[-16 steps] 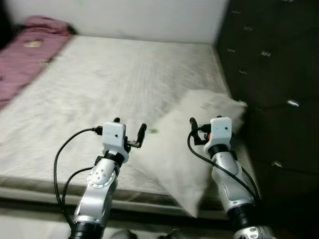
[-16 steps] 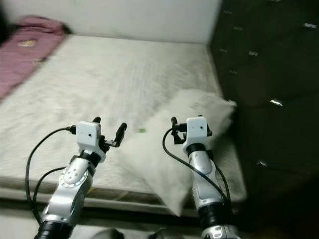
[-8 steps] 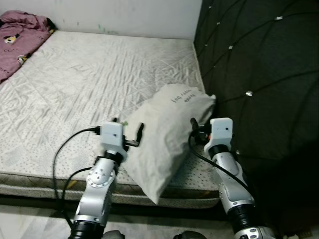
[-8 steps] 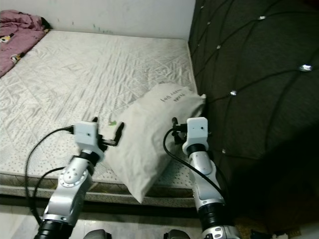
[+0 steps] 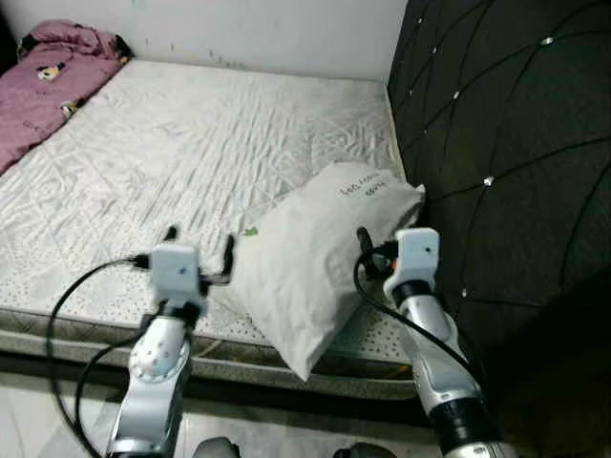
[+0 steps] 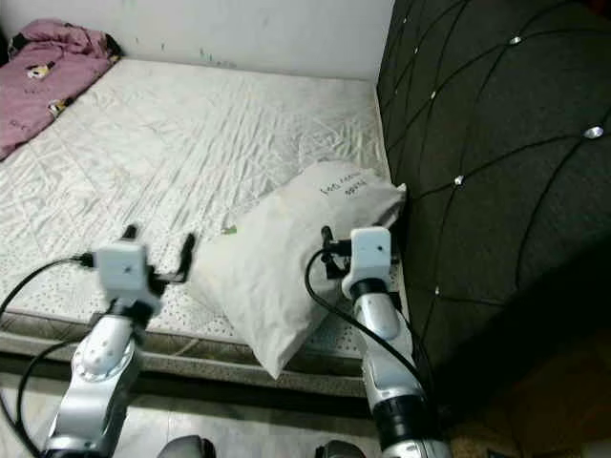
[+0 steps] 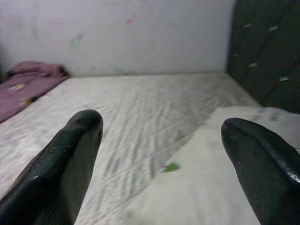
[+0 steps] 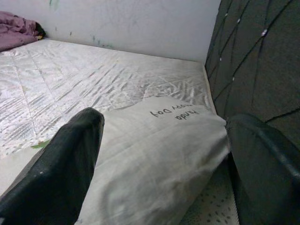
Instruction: Clean up the room
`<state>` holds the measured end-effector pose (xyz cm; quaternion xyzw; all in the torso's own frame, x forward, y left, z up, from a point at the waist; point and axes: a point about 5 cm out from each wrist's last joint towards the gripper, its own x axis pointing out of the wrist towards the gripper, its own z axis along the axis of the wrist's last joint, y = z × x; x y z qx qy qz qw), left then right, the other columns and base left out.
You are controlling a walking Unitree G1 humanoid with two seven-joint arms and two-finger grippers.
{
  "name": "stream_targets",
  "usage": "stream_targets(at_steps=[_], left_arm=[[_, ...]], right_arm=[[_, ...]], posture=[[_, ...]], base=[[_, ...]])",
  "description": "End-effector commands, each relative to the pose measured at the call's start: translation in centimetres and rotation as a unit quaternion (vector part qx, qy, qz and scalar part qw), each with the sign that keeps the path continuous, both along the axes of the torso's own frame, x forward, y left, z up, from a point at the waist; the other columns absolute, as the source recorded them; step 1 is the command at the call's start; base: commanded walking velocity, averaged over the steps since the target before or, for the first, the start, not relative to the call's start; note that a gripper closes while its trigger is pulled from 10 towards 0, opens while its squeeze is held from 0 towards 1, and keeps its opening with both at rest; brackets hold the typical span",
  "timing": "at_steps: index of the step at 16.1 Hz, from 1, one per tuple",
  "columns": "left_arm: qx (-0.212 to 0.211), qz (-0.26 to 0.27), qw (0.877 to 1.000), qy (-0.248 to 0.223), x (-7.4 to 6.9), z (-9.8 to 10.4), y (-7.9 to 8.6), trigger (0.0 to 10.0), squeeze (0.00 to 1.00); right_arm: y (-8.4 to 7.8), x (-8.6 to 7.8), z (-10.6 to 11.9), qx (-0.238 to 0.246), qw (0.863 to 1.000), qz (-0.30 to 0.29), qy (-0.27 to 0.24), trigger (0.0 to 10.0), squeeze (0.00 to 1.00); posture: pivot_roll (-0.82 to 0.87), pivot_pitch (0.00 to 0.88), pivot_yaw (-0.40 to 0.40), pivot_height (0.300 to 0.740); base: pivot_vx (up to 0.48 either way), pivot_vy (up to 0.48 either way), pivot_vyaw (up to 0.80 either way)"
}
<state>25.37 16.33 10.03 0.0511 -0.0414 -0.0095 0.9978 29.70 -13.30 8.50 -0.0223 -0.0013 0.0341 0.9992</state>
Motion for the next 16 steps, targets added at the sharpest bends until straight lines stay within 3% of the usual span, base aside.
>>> stream_targets(at_steps=[1,2,3,5,8,10,16], left_arm=[[0.012,0.011,1.000,-0.010,-0.2,0.6,0.1,10.0,0.00],[0.047,0.040,0.998,0.001,-0.3,0.5,0.0,10.0,0.00],[0.044,0.041,0.998,0.008,-0.3,0.4,-0.1,10.0,0.00],[-0.001,-0.031,1.000,-0.002,-0.7,0.5,-0.6,10.0,0.00],[0.014,0.006,1.000,0.022,-1.0,-0.2,0.1,10.0,0.00],[0.025,0.009,0.999,0.021,-0.9,0.1,0.1,10.0,0.00],[0.022,0.007,1.000,0.018,-1.6,0.7,0.0,10.0,0.00]], right_arm=[[-0.1,-0.3,0.5,0.005,1.000,-0.001,-0.007,10.0,0.00],[0.0,-0.5,0.4,0.006,1.000,0.000,-0.006,10.0,0.00],[0.0,-0.6,0.4,0.007,1.000,0.000,-0.005,10.0,0.00],[0.2,-0.7,0.4,0.012,1.000,0.006,-0.005,10.0,0.00],[0.4,-1.1,0.6,0.022,1.000,0.010,-0.008,10.0,0.00],[0.4,-1.2,0.8,0.059,0.998,0.004,0.006,10.0,0.00],[1.5,-2.2,1.5,0.047,0.998,0.040,0.000,10.0,0.00]], posture=[[0.04,0.029,-0.003,0.740],[0.04,0.029,-0.006,0.740],[0.04,0.029,-0.006,0.740],[0.04,0.030,-0.001,0.740],[0.03,0.045,0.004,0.740],[0.02,0.087,-0.002,0.740],[0.02,0.150,-0.009,0.740]], base=[[0.000,0.000,0.00],[0.000,0.000,0.00],[0.000,0.000,0.00],[0.000,0.000,0.00],[0.000,0.000,0.00],[0.000,0.000,0.00],[0.000,0.000,0.00]])
